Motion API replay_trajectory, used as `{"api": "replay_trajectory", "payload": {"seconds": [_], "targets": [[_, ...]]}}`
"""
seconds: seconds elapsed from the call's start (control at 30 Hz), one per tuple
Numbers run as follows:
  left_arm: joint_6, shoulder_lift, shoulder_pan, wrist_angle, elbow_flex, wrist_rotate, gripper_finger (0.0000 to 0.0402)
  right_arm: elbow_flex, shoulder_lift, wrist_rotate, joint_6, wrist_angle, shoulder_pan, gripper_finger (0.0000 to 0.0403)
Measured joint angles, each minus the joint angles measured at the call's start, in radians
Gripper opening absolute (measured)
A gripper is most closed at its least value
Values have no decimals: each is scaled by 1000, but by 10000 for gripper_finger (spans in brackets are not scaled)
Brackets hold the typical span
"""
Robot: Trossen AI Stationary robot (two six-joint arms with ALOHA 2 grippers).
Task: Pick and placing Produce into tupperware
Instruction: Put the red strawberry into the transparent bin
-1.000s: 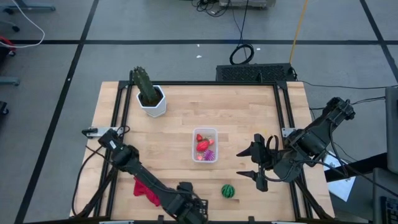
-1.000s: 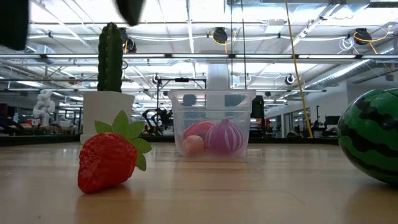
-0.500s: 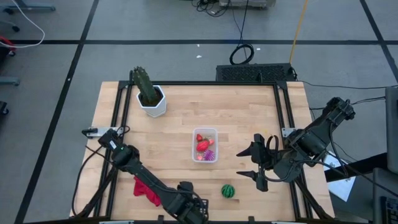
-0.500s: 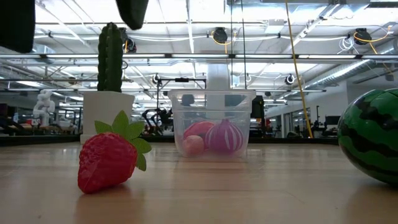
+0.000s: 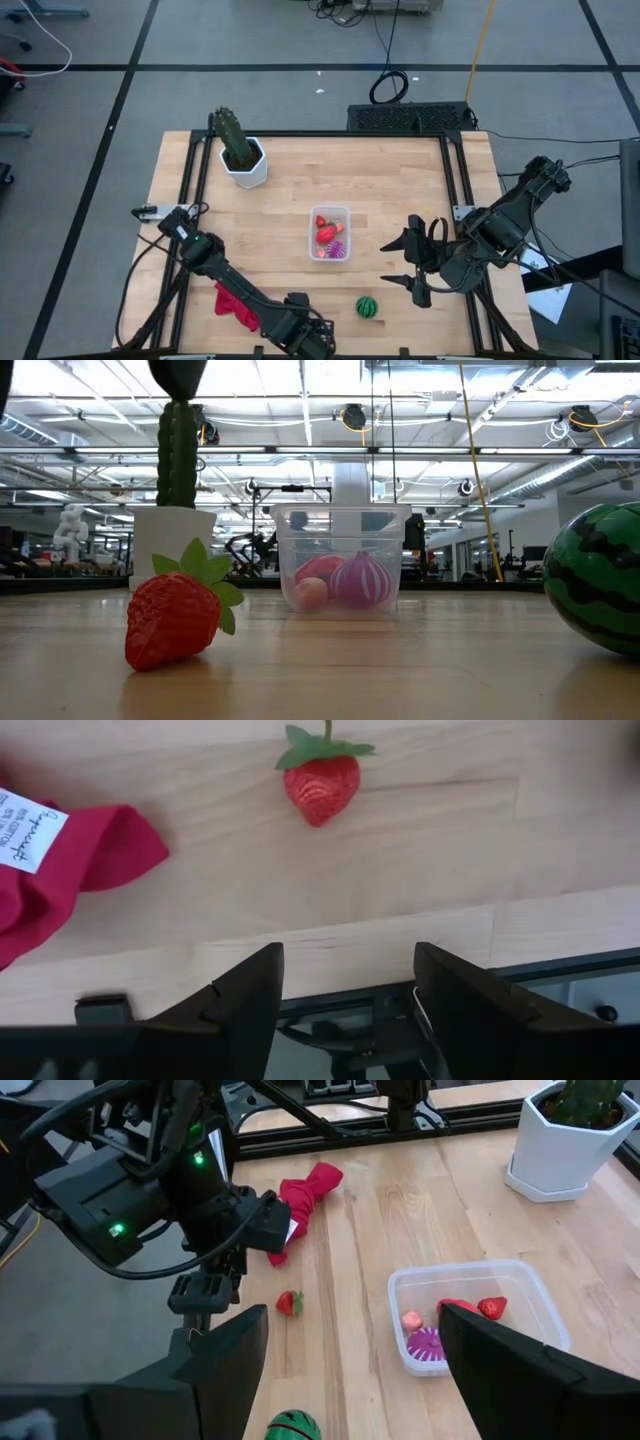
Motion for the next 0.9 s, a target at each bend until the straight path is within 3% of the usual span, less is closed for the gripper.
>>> {"api": "replay_trajectory", "payload": {"seconds": [0.9], "targets": [[13, -2, 43, -4, -58, -12, 230, 0, 0, -3, -23, 0, 0, 286]]}}
